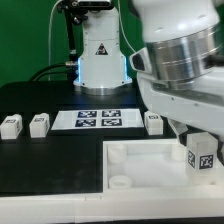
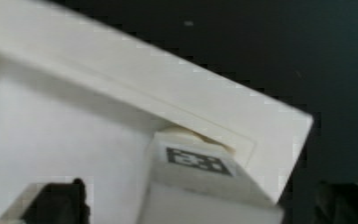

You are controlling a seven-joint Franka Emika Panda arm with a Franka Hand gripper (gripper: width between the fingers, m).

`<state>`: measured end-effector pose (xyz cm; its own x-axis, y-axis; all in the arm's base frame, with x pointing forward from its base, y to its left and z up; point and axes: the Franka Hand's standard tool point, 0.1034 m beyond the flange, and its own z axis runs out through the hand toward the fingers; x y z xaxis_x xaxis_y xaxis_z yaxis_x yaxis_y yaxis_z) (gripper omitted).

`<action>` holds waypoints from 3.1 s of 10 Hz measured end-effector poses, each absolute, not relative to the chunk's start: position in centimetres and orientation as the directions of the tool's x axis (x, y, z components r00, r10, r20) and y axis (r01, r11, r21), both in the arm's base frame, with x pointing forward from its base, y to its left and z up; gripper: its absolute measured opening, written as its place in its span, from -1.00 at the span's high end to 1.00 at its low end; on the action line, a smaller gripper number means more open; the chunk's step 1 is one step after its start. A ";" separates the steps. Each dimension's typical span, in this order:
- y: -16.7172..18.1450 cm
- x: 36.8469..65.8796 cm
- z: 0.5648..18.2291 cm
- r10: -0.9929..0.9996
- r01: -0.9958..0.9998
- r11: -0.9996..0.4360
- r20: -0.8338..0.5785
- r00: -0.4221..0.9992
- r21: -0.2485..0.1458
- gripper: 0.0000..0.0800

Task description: Assemble one leg

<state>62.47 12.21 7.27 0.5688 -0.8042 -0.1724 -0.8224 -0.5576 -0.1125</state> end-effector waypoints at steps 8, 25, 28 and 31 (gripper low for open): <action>10.9 63.0 7.1 -0.056 -0.054 -0.984 0.010 0.998 -0.171 -0.62; 10.8 62.5 6.8 -0.937 -0.977 0.212 -0.288 -0.200 -0.010 0.26; 10.7 62.6 7.0 -0.884 -0.924 0.381 -0.278 -0.375 0.034 0.26; 10.8 62.5 6.8 -0.893 -0.933 0.358 -0.278 -0.353 0.031 -0.40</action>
Offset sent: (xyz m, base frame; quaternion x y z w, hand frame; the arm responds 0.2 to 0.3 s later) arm 0.0000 0.0000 0.0000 0.0000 0.0000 -0.2667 0.9638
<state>62.52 10.79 6.82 -0.3526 -0.8934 -0.2785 -0.9330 0.3585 0.0314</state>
